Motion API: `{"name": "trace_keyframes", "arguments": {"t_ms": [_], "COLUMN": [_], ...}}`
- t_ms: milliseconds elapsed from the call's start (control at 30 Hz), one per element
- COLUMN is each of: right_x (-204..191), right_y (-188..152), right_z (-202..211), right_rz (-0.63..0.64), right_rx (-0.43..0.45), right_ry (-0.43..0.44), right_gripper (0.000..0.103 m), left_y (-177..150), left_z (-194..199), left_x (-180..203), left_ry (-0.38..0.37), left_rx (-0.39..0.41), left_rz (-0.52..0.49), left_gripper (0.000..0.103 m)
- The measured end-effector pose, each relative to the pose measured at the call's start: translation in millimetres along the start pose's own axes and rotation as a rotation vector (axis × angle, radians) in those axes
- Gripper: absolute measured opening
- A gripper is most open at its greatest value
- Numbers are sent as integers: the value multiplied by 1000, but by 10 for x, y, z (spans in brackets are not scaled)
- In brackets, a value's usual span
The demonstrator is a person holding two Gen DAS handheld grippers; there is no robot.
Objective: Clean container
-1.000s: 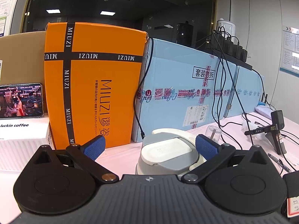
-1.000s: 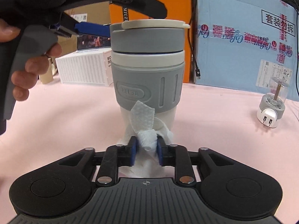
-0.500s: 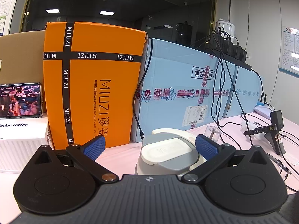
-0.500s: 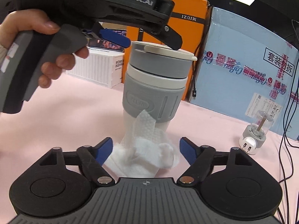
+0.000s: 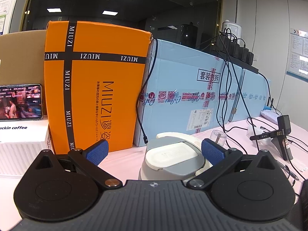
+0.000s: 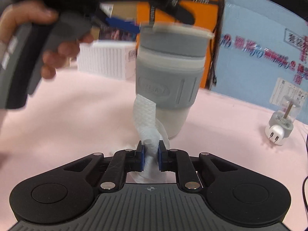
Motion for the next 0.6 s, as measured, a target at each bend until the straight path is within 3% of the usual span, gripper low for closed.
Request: {"name": "trace_keyframes", "arguments": {"t_ms": [200,300,600], "right_x": [68,115,156], "right_y": [539,691,608], "right_z": [284,337,228], "right_rz": [-28,-53,-85], "right_rx": [243,325,306], "right_ry": [-53,-83,-102], "right_gripper": [12,12,12], "left_y": [-1,0,4], "left_z": [-3,3,-5], "left_x": [-6,-1,-12], "left_ry": [1,3,9], "left_rx": [0,3,6], "left_rz": [5,2,7], "left_gripper": [103,103,103]}}
Point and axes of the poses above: each gripper's, at about its wrist camera, not at the fingertips, and z roughly against the way its jaws point, x to its right, y to its top, the point moved 8 cm from there along -z, roughly the way its jaws point, and after that the axes turned 15 degrees about x, right-handed, at the moved point
